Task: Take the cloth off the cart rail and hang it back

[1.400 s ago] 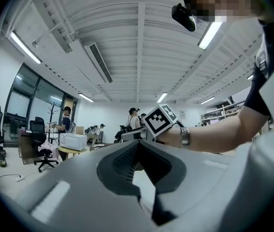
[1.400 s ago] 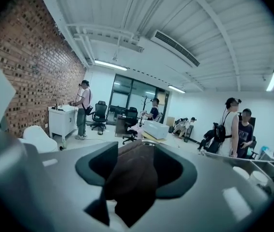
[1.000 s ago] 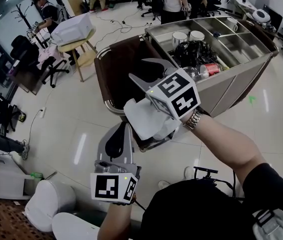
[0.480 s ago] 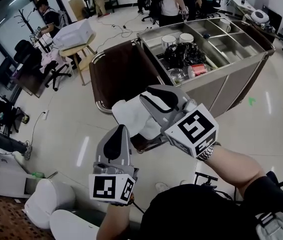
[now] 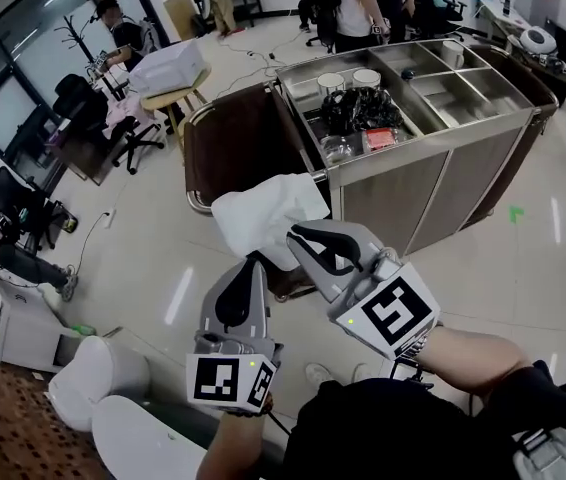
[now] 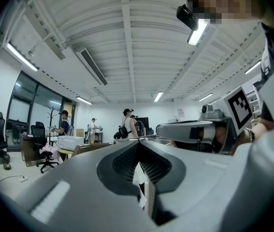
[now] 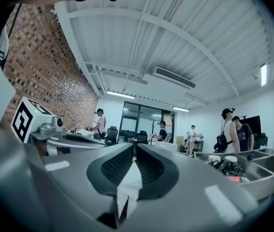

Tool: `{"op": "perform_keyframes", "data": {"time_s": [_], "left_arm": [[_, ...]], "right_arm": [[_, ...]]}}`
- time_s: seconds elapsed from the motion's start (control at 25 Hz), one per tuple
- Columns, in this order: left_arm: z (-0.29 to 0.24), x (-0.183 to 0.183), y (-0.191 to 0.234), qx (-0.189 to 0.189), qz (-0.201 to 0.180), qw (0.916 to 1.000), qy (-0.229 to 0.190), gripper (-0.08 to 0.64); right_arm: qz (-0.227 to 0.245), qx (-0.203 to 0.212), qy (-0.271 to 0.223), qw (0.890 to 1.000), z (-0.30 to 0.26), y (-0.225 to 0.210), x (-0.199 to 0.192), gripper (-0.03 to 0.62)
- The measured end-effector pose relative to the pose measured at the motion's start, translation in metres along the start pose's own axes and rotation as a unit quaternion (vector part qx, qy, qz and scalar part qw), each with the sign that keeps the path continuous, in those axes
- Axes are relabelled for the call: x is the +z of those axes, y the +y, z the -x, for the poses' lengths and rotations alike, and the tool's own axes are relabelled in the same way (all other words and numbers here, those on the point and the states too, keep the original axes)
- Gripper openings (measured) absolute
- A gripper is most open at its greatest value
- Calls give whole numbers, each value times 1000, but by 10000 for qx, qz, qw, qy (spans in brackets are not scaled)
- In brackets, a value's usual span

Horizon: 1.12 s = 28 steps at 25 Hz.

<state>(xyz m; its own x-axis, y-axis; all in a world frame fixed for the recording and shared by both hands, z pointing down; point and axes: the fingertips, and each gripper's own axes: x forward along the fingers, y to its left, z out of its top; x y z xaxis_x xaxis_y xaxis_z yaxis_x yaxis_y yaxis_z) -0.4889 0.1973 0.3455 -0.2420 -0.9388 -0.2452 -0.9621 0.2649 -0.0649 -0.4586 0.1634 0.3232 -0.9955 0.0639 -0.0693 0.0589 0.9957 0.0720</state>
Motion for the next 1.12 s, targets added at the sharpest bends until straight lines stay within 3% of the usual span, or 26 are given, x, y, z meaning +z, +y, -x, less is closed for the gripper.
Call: {"op": "perform_keyframes", "data": {"time_s": [0.48, 0.8, 0.96, 1.12], "left_arm": [[22, 1, -39, 21, -164, 9999, 29, 2], [54, 1, -41, -199, -120, 9997, 60, 2], [73, 8, -41, -309, -68, 9995, 36, 2], [88, 16, -41, -397, -1, 9992, 3, 2]], "right_arm": [[-230, 179, -73, 9995, 46, 22, -16, 0], [-262, 14, -12, 9997, 49, 52, -23, 0], [90, -46, -153, 9998, 50, 69, -16, 0], [-180, -205, 25, 9996, 53, 88, -12, 0]]}}
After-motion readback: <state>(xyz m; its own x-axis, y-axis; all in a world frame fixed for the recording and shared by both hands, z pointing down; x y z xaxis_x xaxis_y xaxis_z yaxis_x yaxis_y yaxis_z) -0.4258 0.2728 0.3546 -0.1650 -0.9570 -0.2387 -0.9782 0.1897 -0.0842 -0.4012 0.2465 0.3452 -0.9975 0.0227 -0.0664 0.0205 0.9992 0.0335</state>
